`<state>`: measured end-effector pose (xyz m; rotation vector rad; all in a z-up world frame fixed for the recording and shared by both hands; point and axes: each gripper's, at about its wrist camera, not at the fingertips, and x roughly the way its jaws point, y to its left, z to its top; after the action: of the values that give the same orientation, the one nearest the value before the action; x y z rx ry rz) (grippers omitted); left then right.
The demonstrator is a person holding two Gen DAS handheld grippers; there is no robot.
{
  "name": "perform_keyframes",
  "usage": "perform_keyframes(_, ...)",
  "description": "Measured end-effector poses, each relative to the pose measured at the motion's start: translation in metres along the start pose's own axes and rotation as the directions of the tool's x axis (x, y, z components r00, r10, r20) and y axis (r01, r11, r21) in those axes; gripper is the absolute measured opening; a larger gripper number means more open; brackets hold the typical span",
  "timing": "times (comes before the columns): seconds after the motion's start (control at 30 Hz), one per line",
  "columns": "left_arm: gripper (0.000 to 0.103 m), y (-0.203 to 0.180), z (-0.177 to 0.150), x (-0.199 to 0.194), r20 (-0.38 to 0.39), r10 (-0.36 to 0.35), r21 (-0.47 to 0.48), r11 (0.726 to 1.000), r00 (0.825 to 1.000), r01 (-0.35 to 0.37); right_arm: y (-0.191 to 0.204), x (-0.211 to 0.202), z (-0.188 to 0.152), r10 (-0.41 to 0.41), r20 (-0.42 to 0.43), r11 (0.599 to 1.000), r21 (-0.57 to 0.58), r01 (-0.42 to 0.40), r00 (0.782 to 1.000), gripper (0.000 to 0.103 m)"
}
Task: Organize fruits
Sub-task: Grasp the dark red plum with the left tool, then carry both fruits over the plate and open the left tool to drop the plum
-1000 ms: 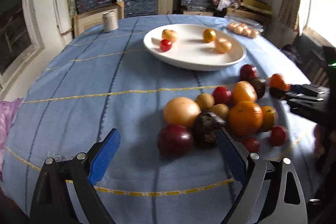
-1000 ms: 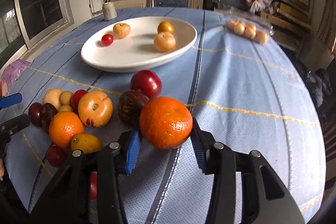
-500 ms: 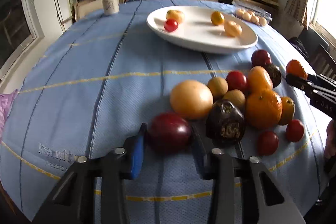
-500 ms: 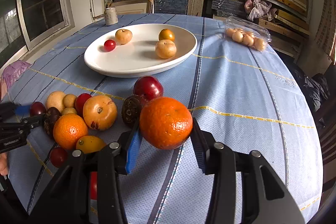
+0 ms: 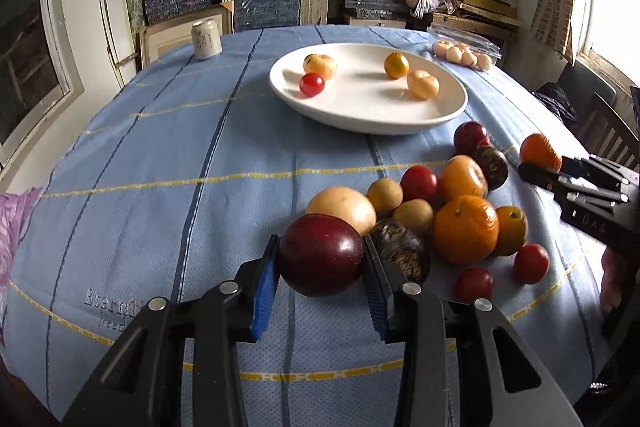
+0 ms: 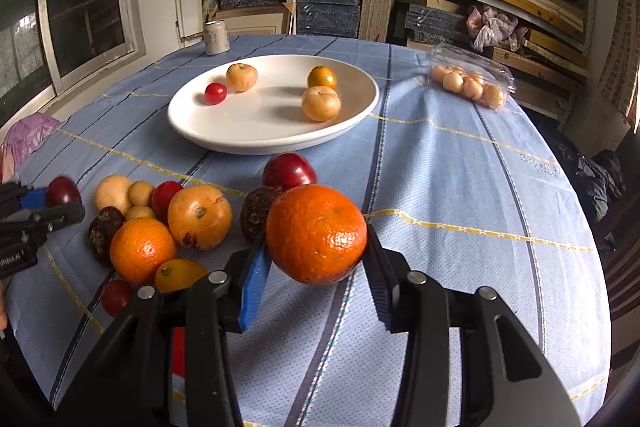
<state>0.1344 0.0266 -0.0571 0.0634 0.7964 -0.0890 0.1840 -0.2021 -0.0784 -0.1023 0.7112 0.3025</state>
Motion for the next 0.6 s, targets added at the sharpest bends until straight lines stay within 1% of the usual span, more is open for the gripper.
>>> perform_keyframes(0.27,0.039,-0.007,0.02,-0.01,0.047,0.003,0.006,1.0,0.999,-0.004,0.016,-0.035,0.019,0.053,0.066,0.998,-0.033,-0.051,0.996,0.044)
perform_keyframes(0.4,0.039,-0.013,0.037,-0.012,0.082,0.007,0.011,1.0,0.997,-0.008,0.024,-0.046,0.032,0.066,0.093,0.996,-0.058,-0.06,0.993,0.044)
perform_keyframes(0.5,0.039,-0.015,0.055,-0.012,0.095,-0.012,0.001,1.0,0.995,0.012,0.026,-0.051,0.043,0.067,0.105,0.996,-0.065,-0.06,0.992,0.044)
perform_keyframes(0.6,0.039,-0.016,0.07,-0.012,0.121,0.001,0.007,1.0,0.993,-0.002,0.025,-0.051,0.053,0.071,0.111,0.996,-0.066,-0.064,0.991,0.044)
